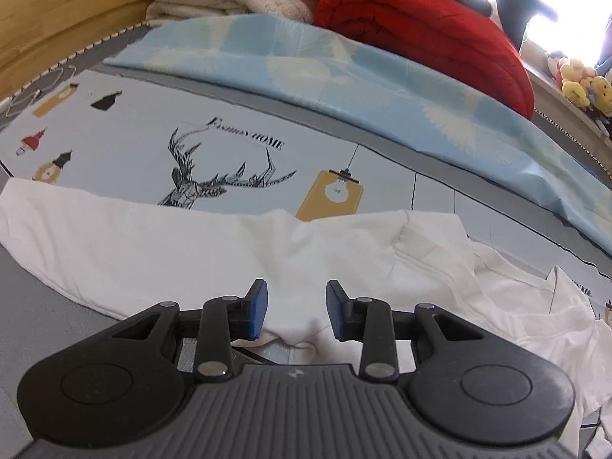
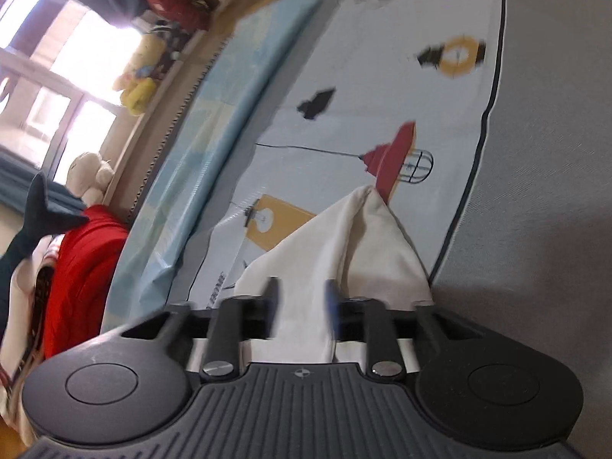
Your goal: Fold small clothes
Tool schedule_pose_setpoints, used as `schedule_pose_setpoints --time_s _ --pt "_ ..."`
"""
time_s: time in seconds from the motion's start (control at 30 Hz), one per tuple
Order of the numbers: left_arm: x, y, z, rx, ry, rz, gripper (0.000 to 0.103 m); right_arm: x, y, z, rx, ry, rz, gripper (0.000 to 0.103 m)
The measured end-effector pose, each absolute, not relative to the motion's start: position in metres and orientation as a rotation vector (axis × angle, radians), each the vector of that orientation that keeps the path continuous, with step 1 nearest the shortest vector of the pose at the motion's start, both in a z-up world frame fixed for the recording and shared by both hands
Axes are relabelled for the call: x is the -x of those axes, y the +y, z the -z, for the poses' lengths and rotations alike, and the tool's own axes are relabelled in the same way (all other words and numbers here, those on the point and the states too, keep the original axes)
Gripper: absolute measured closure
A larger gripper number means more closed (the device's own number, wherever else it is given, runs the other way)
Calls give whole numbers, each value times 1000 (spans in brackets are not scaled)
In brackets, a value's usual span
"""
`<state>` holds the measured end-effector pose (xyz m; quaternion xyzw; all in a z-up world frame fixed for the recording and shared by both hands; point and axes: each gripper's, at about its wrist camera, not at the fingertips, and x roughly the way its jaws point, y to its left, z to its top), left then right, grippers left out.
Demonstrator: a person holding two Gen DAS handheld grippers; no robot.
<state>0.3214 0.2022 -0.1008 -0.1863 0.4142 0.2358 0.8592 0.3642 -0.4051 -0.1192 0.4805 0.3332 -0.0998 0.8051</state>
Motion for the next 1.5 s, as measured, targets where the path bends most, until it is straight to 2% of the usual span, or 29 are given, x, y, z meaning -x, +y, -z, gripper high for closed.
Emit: schedule_pose_setpoints --time_s 0.27,0.3,0.37,0.4,0.57,0.63,0.7,0.8,0.9,1.0,1.07,1.13,1.2,1.5 --pt "-320 205 94 409 868 -502 66 -402 -434 156 -1132 719 287 61" --pt "-320 205 93 408 864 -503 66 -404 -433 159 -1123 720 287 65" --pt "-320 206 90 417 857 -504 66 -406 -429 157 -1070 708 301 96" --pt "-320 207 89 424 853 -503 66 -406 -426 150 -1023 697 333 100" --pt "-319 210 78 451 835 -488 66 -391 -357 56 -669 466 95 100" --pt "-318 212 75 449 826 -485 66 -368 -315 23 -597 430 -39 100" --pt "-314 216 72 460 815 -505 66 -346 -279 9 -585 476 -102 100" --pt "-311 221 72 501 817 -502 66 -316 -212 22 -428 702 -217 100" --pt "-306 225 70 514 815 -498 66 -294 -161 72 -206 896 -258 99" --pt "-302 227 69 516 817 -497 66 -297 -150 114 -224 1097 -216 97" --pt "-302 229 71 521 826 -495 66 -301 -159 113 -291 1082 -205 95" --pt "-304 230 72 520 832 -492 66 -304 -171 98 -286 1020 -170 82" --pt "-306 230 72 518 832 -498 66 -305 -188 84 -346 956 -144 75" --pt "-314 217 77 496 849 -492 66 -348 -241 88 -451 833 39 74"
